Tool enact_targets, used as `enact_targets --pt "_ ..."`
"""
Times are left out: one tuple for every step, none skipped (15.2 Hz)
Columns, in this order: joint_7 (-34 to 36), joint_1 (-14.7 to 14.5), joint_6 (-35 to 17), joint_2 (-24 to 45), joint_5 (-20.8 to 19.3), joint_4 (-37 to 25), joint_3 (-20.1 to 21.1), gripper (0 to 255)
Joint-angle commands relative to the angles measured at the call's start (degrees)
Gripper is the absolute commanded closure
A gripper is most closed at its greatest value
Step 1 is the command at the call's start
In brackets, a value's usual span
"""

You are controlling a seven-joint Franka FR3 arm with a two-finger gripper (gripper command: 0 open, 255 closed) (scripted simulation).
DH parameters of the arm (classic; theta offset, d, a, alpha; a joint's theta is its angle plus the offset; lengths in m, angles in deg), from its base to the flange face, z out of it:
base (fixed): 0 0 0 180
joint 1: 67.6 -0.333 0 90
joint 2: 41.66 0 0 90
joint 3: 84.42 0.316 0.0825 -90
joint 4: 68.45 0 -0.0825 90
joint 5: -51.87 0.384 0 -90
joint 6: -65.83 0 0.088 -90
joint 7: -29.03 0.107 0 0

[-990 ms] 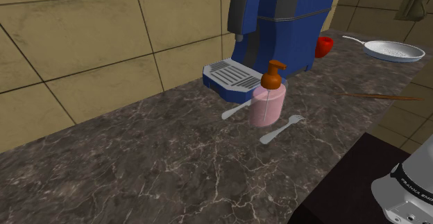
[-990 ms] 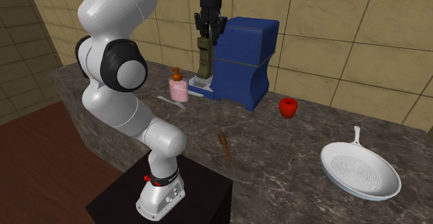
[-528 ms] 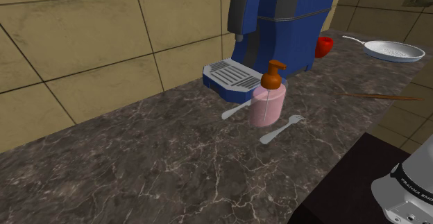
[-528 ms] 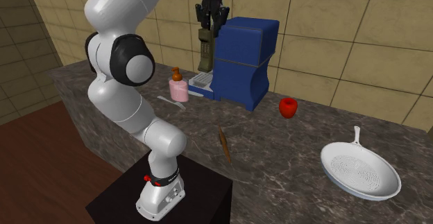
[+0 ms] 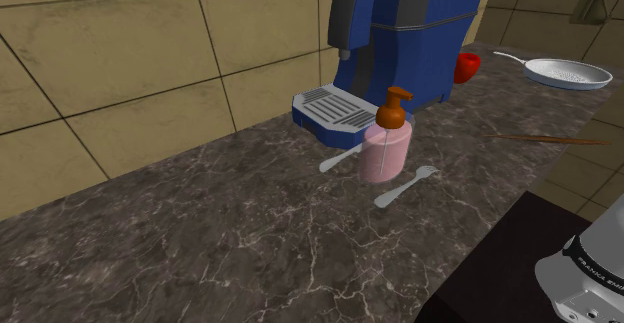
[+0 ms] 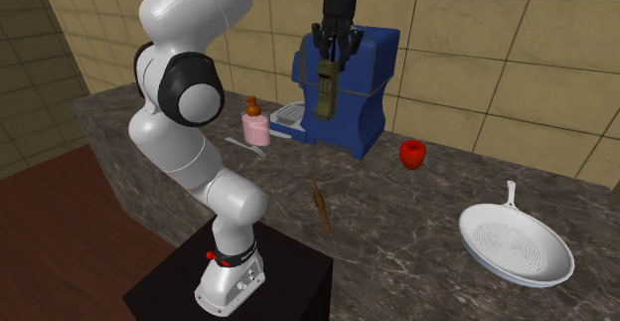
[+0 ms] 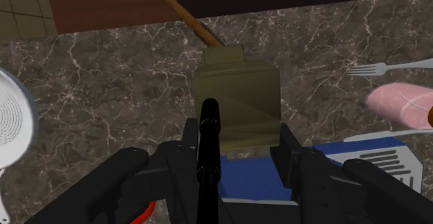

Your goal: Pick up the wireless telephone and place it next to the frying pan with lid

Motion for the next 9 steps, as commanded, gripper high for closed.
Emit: enact_targets --pt "-2.95 0.48 -3.05 0.08 -1.18 2.61 -2.44 255" --pt "-4.23 0.66 -4.17 0.61 -1.54 3.07 -3.55 255" --pt "-5.49 0.85 -5.29 1.21 -1.86 3.45 -4.68 255" --pt "-6.76 1.03 -6.41 1.89 -2.12 3.75 -5.81 255" --pt "-8.02 1.22 -7.52 2.64 -2.33 3.98 -6.95 255" --pt "-9.29 1.41 -8.62 3.47 -2.49 4.14 -8.10 255" --pt "-10.57 1.61 -9.72 4.37 -2.57 4.21 -9.25 255" --pt "-11.85 1.78 -10.80 5.35 -2.61 4.21 -10.44 255" --pt "-13.15 1.98 -11.88 6.42 -2.56 4.13 -11.63 255"
